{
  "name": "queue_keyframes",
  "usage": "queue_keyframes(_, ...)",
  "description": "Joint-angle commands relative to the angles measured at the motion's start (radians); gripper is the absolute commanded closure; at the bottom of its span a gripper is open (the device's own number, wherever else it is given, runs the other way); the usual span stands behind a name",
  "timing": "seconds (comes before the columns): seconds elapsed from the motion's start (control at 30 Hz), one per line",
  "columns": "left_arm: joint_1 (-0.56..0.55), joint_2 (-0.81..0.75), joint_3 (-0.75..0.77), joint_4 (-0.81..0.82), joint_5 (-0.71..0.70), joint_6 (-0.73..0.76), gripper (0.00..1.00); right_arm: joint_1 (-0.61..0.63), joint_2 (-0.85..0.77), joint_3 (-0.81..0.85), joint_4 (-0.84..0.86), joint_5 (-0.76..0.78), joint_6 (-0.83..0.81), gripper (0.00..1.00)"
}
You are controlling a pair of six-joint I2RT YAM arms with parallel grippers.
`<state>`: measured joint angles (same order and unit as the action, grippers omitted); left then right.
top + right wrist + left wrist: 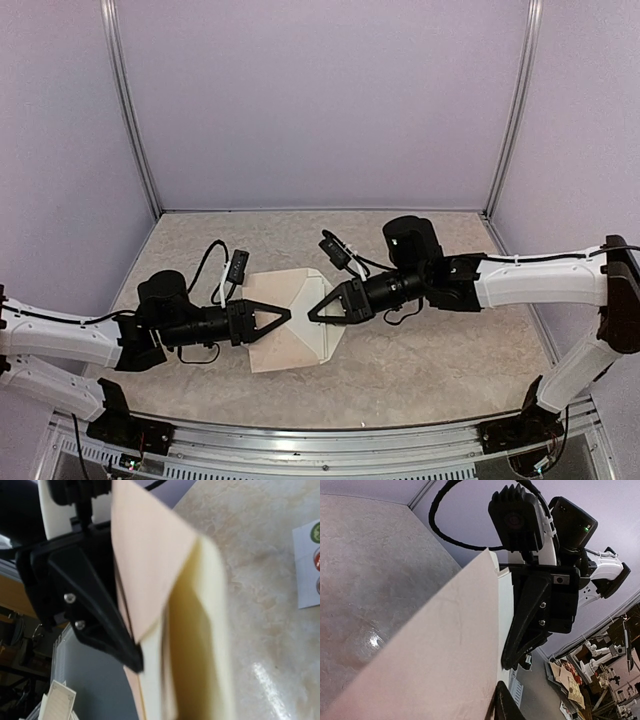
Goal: Place the letter into the envelope and seal it
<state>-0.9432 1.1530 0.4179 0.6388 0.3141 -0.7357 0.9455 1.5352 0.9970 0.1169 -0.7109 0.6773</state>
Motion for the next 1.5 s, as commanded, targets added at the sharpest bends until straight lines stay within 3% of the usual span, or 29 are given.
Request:
queue_keyframes(0.0, -0.004, 0.011, 0.022, 0.055, 0.027, -0.007, 0.85, 0.017, 0.043, 0.051, 0.016, -0.033, -0.023, 1.0)
queue_keyframes(0.3, -0.017, 0.048, 0.023, 0.105, 0.034, -0.028, 0.86, 0.031, 0.098, 0.097, 0.038, -0.056, -0.023, 1.0)
queue_keyframes(0.5, -0.016, 0.037, 0.012, 0.085, -0.001, -0.02, 1.0, 0.03, 0.053, 0.073, 0.03, -0.01, -0.022, 1.0)
queue_keyframes(0.63, -0.013, 0.002, -0.004, 0.08, -0.016, -0.018, 1.0, 0.026, 0.007, 0.03, 0.026, 0.025, -0.01, 0.83)
queue_keyframes(0.73, -0.012, -0.008, -0.004, 0.076, -0.014, -0.016, 1.0, 0.024, -0.008, 0.003, 0.039, 0.034, 0.004, 0.79)
queue_keyframes(0.83, -0.012, -0.011, -0.004, 0.079, -0.007, -0.014, 1.0, 0.024, -0.008, -0.008, 0.062, 0.03, 0.017, 0.81)
queue_keyframes(1.1, -0.012, -0.002, 0.0, 0.088, 0.01, -0.016, 1.0, 0.025, 0.032, 0.018, 0.099, -0.009, 0.021, 1.0)
queue_keyframes(1.3, -0.014, 0.019, 0.003, 0.103, 0.021, -0.025, 0.89, 0.031, 0.05, 0.031, 0.121, -0.039, 0.02, 1.0)
queue_keyframes(1.47, -0.016, 0.042, 0.008, 0.117, 0.032, -0.031, 0.88, 0.033, 0.055, 0.032, 0.138, -0.044, 0.025, 1.0)
